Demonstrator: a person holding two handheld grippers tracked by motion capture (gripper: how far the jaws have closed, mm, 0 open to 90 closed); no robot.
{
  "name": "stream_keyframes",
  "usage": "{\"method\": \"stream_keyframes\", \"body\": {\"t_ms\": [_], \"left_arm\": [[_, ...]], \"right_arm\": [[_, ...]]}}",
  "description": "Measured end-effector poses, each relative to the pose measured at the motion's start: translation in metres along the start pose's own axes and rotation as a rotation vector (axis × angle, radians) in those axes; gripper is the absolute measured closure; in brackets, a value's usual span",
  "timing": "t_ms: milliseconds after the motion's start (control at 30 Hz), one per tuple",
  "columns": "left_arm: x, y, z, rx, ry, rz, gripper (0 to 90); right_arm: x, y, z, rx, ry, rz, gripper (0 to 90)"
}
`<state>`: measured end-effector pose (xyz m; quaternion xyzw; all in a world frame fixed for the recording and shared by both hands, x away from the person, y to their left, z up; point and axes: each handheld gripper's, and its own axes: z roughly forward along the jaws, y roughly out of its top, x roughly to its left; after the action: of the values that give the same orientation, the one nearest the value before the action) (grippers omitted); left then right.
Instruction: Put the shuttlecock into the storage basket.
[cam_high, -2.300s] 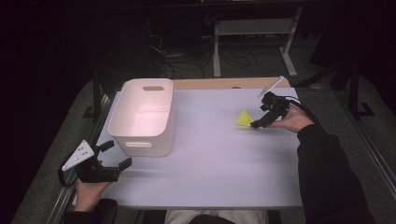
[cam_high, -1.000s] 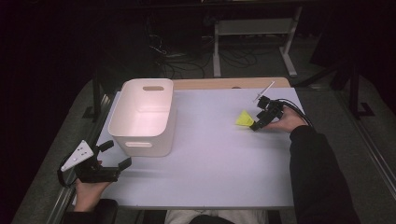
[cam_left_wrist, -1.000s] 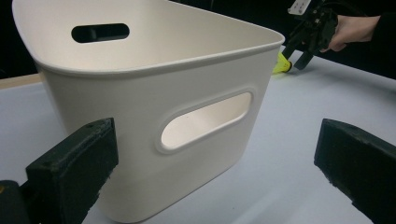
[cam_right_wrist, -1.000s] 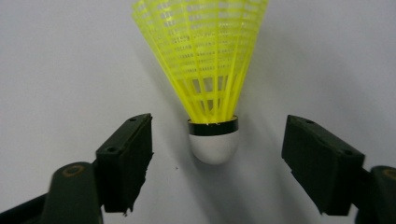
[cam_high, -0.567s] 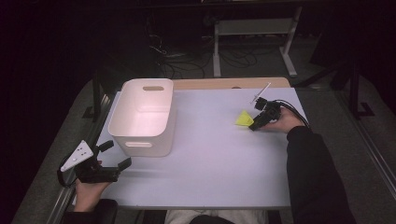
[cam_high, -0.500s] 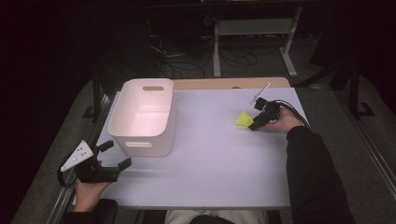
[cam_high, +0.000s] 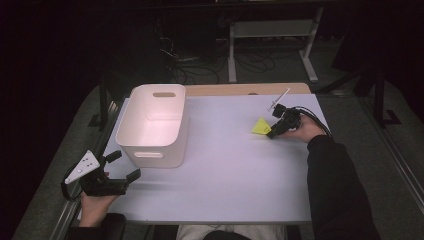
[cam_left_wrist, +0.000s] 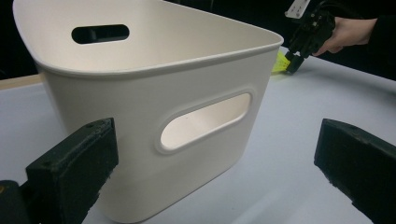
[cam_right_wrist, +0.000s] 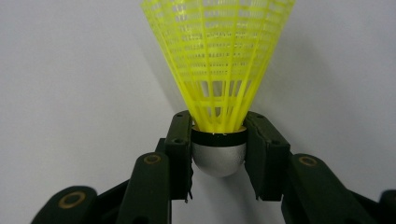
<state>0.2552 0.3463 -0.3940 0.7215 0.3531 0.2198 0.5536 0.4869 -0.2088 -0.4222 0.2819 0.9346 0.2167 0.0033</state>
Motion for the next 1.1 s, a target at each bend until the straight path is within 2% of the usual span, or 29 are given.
{"method": "stream_keyframes", "body": {"t_ms": [300,567,900,1100], "left_arm": [[0.0,0.0,0.0,-0.001,0.0,-0.001,0.0],[0.0,0.0,0.001,-0.004,-0.006,-0.006,0.0],[0.0,0.0,0.0,-0.009,-0.009,-0.011,0.0],[-0.001,0.0,0.0,-0.01,-0.012,-0.011,0.0]], "right_arm": [[0.005,-0.002,-0.011,-0.028,0.0,0.006,63.2],[0.015,-0.005,-0.024,-0.055,-0.006,0.014,63.2],[0.035,0.0,-0.044,-0.09,-0.012,-0.021,63.2],[0.047,0.004,-0.05,-0.101,-0.018,-0.053,63.2]]}}
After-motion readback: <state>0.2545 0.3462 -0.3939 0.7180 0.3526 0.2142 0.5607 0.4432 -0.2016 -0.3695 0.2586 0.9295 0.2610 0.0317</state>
